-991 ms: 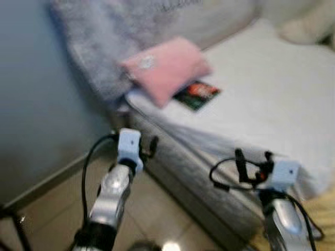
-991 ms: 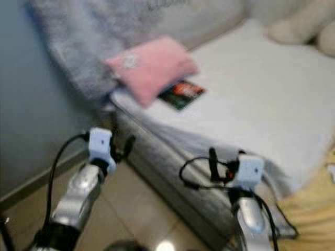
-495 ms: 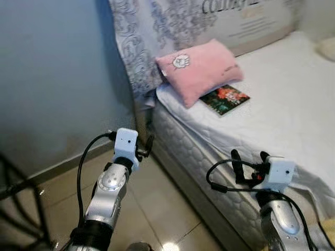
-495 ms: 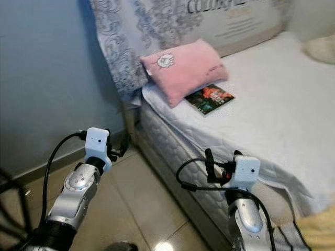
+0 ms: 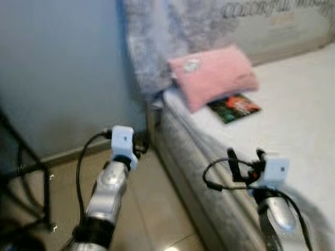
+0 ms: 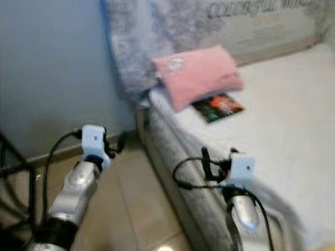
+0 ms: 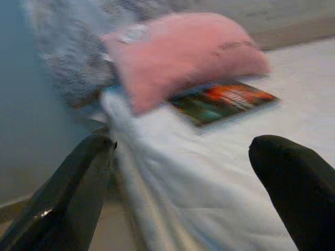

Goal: Clean up the room

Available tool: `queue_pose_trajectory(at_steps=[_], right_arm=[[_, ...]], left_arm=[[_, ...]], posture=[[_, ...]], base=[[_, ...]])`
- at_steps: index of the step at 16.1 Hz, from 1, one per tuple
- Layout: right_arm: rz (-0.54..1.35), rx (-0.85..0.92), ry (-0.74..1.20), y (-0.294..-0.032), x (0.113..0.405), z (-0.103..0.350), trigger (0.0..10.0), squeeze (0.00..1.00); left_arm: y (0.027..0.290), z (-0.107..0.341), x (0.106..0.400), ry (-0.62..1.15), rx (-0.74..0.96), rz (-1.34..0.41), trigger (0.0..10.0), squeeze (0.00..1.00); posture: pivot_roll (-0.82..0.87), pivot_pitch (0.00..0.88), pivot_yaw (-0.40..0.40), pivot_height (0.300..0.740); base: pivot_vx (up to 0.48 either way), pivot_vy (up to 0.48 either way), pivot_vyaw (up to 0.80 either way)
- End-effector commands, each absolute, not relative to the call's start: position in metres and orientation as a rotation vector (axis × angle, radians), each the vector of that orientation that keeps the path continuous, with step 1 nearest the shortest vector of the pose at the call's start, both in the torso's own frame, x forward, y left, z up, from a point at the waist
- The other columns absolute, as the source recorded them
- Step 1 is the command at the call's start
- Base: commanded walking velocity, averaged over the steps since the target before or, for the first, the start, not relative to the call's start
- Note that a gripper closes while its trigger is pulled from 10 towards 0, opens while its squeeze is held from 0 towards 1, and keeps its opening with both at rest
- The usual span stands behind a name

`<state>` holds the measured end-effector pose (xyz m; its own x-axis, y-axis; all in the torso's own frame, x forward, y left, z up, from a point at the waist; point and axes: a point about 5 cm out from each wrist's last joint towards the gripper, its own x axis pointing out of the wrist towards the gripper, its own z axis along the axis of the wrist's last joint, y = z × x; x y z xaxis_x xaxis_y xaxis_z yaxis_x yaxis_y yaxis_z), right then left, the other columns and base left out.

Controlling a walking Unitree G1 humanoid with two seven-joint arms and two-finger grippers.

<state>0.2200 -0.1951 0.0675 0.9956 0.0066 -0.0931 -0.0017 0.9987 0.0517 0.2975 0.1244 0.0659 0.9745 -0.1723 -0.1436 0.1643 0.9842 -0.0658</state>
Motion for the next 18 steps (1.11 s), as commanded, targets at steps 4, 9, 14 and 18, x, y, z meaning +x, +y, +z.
queue_pose_trajectory(at_steps=[4, 9, 14, 18], right_arm=[[-0.06, 0.089, 0.096, -0.21, 0.217, 0.068, 10.0, 0.53], [-0.022, 0.083, 0.098, -0.202, 0.22, 0.066, 10.0, 0.58], [-0.022, 0.074, 0.101, -0.201, 0.22, 0.065, 10.0, 0.58], [-0.064, 0.075, 0.133, -0.205, 0.218, 0.06, 10.0, 0.51]], left_arm=[[0.163, 0.064, 0.292, 0.163, -0.039, -0.025, 10.0, 0.0], [0.162, 0.067, 0.29, 0.148, -0.023, -0.019, 10.0, 0.0], [0.161, 0.068, 0.29, 0.143, -0.011, -0.031, 10.0, 0.0], [0.161, 0.068, 0.29, 0.14, -0.004, -0.038, 10.0, 0.0]], posture=[[-0.02, 0.0, -0.012, 0.74], [0.0, 0.001, -0.02, 0.74], [0.0, 0.011, -0.016, 0.74], [-0.01, 0.024, -0.012, 0.74]], base=[[0.44, 0.0, 0.0], [0.439, 0.0, 0.66], [0.467, 0.0, 0.61], [0.48, 0.0, 0.45]])
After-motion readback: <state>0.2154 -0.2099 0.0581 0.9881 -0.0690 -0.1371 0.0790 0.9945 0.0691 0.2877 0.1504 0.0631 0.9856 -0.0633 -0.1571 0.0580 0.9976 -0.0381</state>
